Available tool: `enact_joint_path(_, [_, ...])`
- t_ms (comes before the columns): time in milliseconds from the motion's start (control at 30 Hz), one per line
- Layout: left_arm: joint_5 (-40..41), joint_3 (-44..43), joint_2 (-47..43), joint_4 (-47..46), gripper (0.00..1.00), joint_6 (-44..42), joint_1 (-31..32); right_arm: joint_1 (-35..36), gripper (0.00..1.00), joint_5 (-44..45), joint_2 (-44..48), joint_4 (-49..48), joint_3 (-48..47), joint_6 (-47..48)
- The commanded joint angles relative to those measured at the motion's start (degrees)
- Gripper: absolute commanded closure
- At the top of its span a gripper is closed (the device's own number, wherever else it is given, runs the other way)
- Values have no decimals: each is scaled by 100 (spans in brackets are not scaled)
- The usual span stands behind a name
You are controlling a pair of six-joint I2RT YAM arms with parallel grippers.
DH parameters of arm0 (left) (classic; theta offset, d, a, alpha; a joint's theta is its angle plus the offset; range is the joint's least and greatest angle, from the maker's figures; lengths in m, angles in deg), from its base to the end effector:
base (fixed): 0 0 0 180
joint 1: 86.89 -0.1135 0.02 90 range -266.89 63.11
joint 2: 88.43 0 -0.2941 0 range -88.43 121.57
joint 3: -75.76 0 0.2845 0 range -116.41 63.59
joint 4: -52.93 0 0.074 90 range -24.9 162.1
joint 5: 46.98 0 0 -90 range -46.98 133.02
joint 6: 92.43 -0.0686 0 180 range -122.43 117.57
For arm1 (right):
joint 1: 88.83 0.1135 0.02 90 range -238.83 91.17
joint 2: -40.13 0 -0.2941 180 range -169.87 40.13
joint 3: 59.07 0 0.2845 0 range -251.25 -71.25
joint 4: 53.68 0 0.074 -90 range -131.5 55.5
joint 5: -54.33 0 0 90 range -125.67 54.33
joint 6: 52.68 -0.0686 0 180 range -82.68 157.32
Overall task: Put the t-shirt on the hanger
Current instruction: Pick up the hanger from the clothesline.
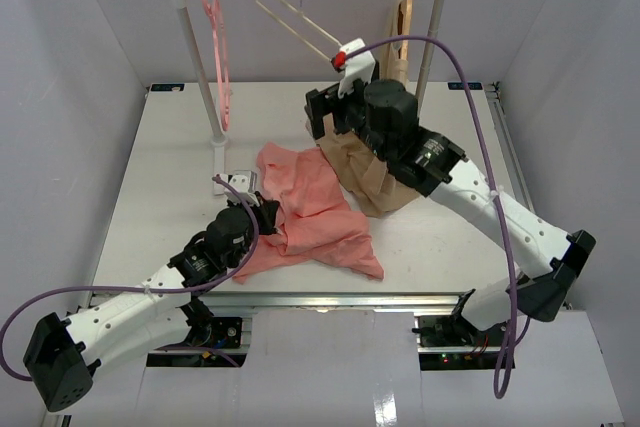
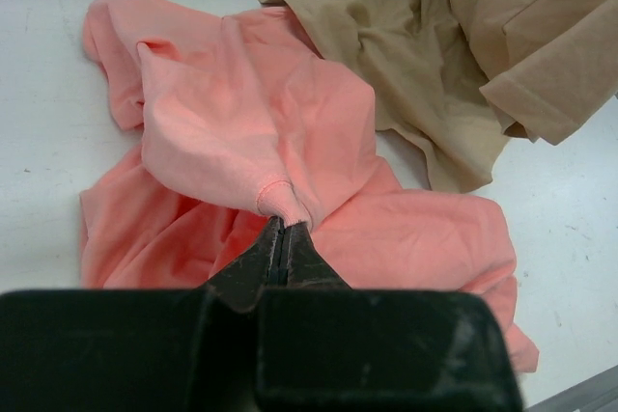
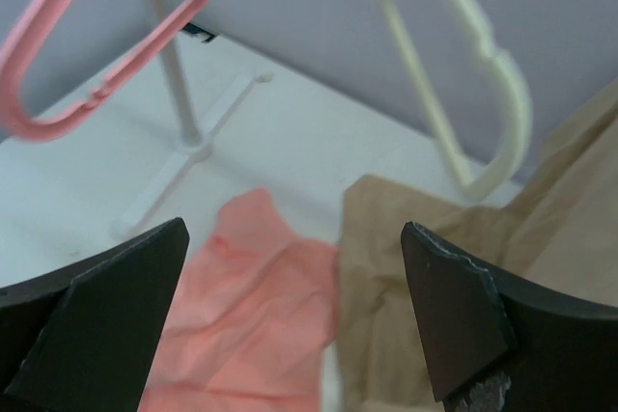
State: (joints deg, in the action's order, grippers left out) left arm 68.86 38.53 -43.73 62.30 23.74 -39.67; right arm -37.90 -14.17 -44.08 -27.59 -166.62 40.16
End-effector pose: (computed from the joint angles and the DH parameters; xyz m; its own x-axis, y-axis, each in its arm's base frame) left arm 0.1734 -0.1433 0.2441 -0.3430 -0.2138 -0.9147 0.2518 0.9172 -0.3088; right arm 0.2648 0.2863 0.5122 -0.0058 -0.0803 -0.9968 -0.4925 0.8677 -0.0671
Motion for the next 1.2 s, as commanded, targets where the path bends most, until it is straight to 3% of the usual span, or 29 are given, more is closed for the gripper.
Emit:
enact_joint_path(0, [-139,65,-18,-258,100,-86,21,-163,4,-215,-386,107,-842,1180])
enact_joint_path(133, [-458,36,83,-309,100,-60,15,-467,3,-400,-564,24,-1366,1579])
enact_joint_path(267, [-475,77,-77,-314,100,-51,24,-1198,3,-1246,-1012,180,-2050,1115])
enact_joint_path(467, [-634,124,-118,-388,100,-95,24,-2274,8,-3524,-1353,199,-2295,189])
enact_joint_path(567, [-734,94,-48,-388,100,-102,24,-2413,9,-4017,-1469,195,-2379,96])
enact_joint_path(967, [-847,20,231,-436,100,-156,24,-2431,12,-4294,-1739,-138,-2211,-121])
enact_joint_path(1167, [-892,28,248,-459,100,-148,24,-2429,27,-4227,-1807,-275,-2167,-216])
